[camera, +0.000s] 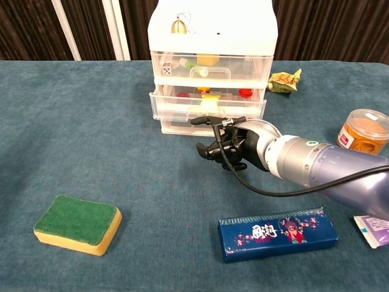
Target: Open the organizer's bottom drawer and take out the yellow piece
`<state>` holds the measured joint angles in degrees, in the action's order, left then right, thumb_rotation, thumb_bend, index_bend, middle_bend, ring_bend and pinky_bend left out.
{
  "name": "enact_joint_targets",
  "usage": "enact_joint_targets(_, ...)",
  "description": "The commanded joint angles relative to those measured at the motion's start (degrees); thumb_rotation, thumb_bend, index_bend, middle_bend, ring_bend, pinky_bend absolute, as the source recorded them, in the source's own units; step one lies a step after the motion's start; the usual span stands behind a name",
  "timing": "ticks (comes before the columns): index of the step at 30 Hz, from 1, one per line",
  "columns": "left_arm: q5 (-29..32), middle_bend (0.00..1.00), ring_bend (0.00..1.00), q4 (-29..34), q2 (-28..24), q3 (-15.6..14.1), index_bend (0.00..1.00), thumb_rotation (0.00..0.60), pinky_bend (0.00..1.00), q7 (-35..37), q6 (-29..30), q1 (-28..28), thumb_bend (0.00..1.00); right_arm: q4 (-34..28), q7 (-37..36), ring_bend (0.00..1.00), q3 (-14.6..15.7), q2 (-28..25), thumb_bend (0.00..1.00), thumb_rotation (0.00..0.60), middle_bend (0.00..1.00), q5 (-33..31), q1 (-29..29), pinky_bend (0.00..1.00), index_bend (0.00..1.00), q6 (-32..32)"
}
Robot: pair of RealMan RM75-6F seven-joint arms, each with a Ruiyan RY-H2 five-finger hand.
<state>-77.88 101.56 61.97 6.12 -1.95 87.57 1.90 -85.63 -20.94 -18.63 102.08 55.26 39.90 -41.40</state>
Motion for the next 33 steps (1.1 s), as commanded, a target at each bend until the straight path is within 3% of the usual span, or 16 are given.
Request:
enact_joint_targets(1, 0.0, 0.0, 0.0, 0.1, 0.0, 0.0, 0.0, 0.6, 0.0, 0.0, 0.0, 0.0, 0.4, -2.5, 1.1, 1.0, 0.8, -1.5, 0.62, 0.6, 1.0, 0.1, -0.6, 1.0, 0.12, -0.5)
enact_joint_targets(12, 0.2, 0.0, 0.0, 0.1, 0.0, 0.1, 0.0, 0.6, 0.0, 0.0, -0.2, 0.1, 0.4, -13.4, 9.6, 1.0, 3.2, -7.2, 0.62, 0.6, 1.0, -0.7, -1.4, 1.0, 0.15, -5.0)
enact_joint_targets(15, 0.1, 0.0, 0.0, 0.2, 0.0, 0.0, 0.0, 0.6, 0.0, 0.0, -0.1, 0.0, 0.4, -15.0, 15.2, 1.0, 3.3, -9.1, 0.62, 0.6, 1.0, -1.9, -0.4, 1.0, 0.1, -7.2)
enact_joint_targets(22, 0.2, 0.0, 0.0, 0.3, -0.1, -0.1, 0.0, 0.6, 0.0, 0.0, -0.5, 0.1, 0.4, -20.7, 33.3, 1.0, 3.1, -13.3, 0.62, 0.6, 1.0, -14.5, 4.6, 1.0, 0.04, -13.9)
enact_joint_targets(33, 0.2, 0.0, 0.0, 0.4, 0.0, 0.0, 0.0, 0.6, 0.0, 0.1, -0.3, 0.1, 0.4, -24.4, 38.7, 1.0, 0.7, -14.7, 0.62, 0.6, 1.0, -23.0, 8.6, 1.0, 0.03, -16.7)
